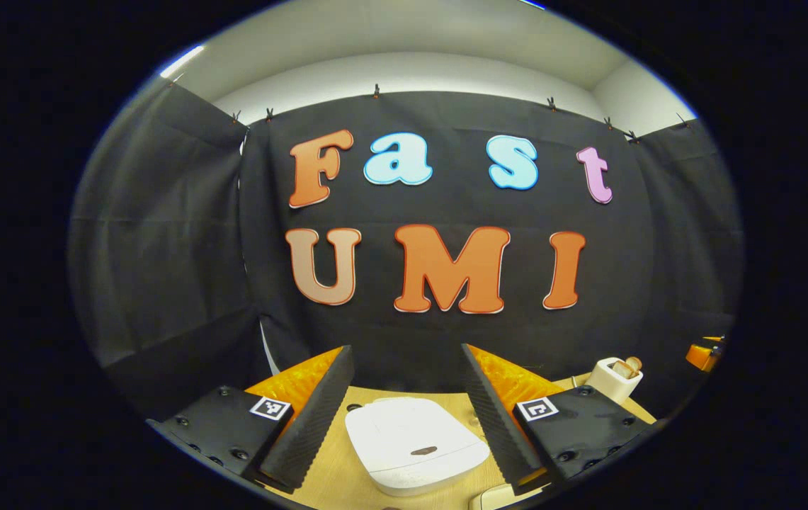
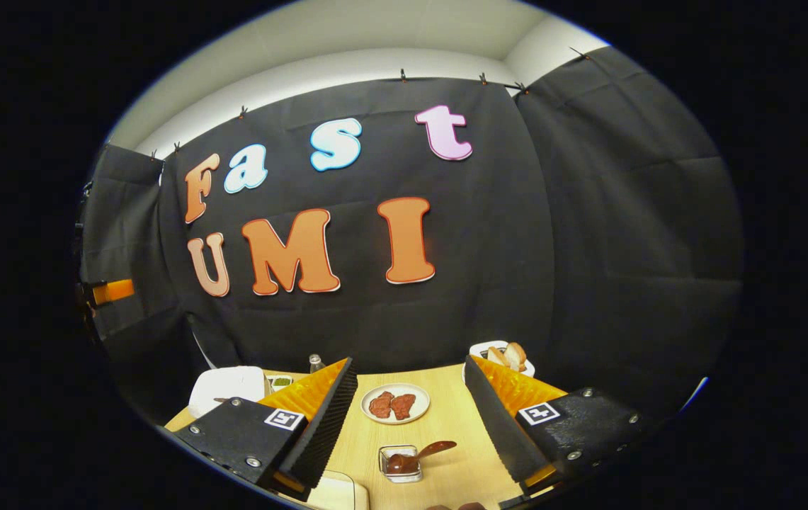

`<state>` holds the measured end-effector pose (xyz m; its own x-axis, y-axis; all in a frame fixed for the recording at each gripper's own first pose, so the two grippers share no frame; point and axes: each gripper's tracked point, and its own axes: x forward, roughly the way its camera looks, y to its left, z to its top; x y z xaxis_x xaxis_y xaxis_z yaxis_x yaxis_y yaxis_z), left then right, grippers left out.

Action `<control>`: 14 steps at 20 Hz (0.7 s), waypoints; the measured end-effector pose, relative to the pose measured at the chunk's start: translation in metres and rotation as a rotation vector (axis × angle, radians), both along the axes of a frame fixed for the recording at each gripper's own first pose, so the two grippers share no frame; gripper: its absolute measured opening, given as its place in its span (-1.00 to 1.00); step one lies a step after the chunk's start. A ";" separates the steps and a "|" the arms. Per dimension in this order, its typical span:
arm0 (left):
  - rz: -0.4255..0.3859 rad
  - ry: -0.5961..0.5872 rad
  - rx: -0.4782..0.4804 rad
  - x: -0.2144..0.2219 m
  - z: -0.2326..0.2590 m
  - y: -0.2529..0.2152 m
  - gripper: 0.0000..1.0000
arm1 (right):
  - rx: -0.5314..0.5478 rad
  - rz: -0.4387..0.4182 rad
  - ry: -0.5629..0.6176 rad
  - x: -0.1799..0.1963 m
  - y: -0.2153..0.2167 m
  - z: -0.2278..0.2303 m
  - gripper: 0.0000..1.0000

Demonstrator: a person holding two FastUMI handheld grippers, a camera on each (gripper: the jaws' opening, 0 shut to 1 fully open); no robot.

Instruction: Close the left gripper, press the button to open the rice cooker; take a wooden spoon from the chopstick holder with the right hand, scoop a spoonful of rice and pour it into the rice cooker, then put the wooden spoon back into the chopstick holder.

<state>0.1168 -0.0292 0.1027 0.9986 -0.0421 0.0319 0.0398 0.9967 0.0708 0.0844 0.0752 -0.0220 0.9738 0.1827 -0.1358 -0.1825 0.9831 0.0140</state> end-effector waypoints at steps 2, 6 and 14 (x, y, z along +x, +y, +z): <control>0.009 -0.016 -0.014 -0.013 0.014 0.005 1.00 | -0.011 -0.003 -0.038 -0.003 -0.005 0.021 0.89; 0.045 -0.014 -0.041 -0.030 0.024 0.023 1.00 | -0.008 -0.022 -0.087 -0.008 -0.018 0.054 0.89; 0.080 -0.014 -0.043 -0.033 0.021 0.035 0.99 | -0.022 -0.042 -0.109 -0.011 -0.031 0.064 0.89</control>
<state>0.0838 0.0059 0.1234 0.9982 0.0392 0.0464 -0.0406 0.9988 0.0282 0.0738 0.0441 0.0419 0.9897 0.1392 -0.0325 -0.1401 0.9898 -0.0255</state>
